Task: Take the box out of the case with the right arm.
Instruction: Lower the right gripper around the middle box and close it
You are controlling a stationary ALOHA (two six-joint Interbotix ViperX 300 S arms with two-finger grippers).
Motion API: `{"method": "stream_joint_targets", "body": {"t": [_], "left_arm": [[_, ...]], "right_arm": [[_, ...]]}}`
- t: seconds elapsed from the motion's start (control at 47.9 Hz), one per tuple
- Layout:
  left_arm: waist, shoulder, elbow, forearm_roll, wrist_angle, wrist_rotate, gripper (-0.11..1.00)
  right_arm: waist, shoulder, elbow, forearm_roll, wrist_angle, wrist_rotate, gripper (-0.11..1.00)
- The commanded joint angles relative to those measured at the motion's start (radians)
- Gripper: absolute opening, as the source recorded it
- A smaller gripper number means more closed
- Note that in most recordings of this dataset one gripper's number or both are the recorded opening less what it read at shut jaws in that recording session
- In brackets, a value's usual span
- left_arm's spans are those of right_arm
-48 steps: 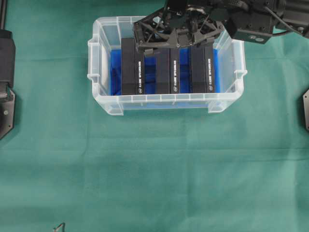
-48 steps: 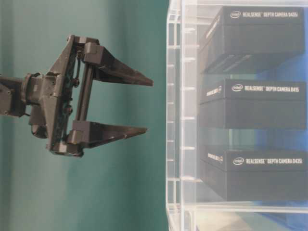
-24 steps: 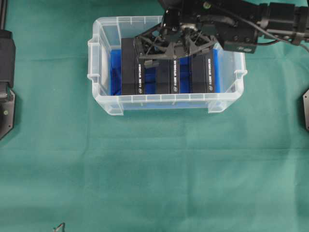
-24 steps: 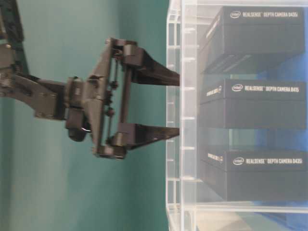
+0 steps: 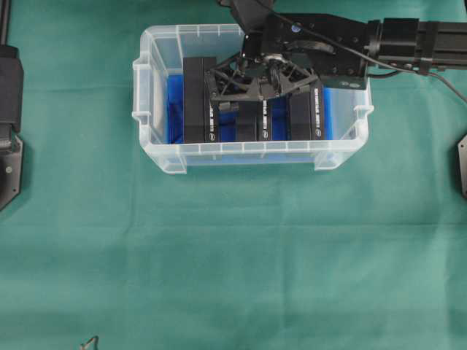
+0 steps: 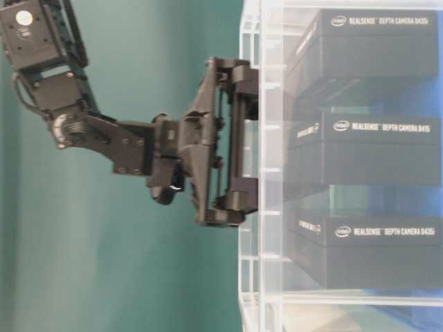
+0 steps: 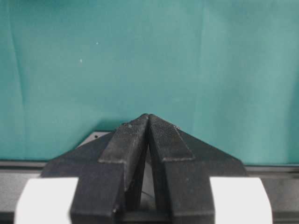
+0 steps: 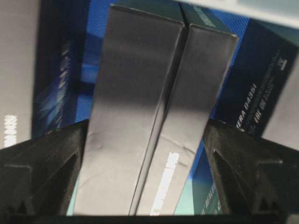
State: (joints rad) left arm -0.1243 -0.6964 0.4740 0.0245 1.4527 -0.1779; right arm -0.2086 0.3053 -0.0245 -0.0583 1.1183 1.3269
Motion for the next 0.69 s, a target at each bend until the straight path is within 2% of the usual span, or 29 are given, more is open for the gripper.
{"method": "stream_joint_targets", "body": {"t": [0.0,0.669], "left_arm": [[-0.003,0.000,-0.026,0.002,-0.003,0.002,0.00],[-0.003,0.003,-0.026,0.002,-0.003,0.002,0.00]], "right_arm": [[0.002,-0.014,0.002,0.012,-0.021,0.000,0.92],[0.002,-0.006,0.008,0.032,-0.040,0.057,0.90]]}}
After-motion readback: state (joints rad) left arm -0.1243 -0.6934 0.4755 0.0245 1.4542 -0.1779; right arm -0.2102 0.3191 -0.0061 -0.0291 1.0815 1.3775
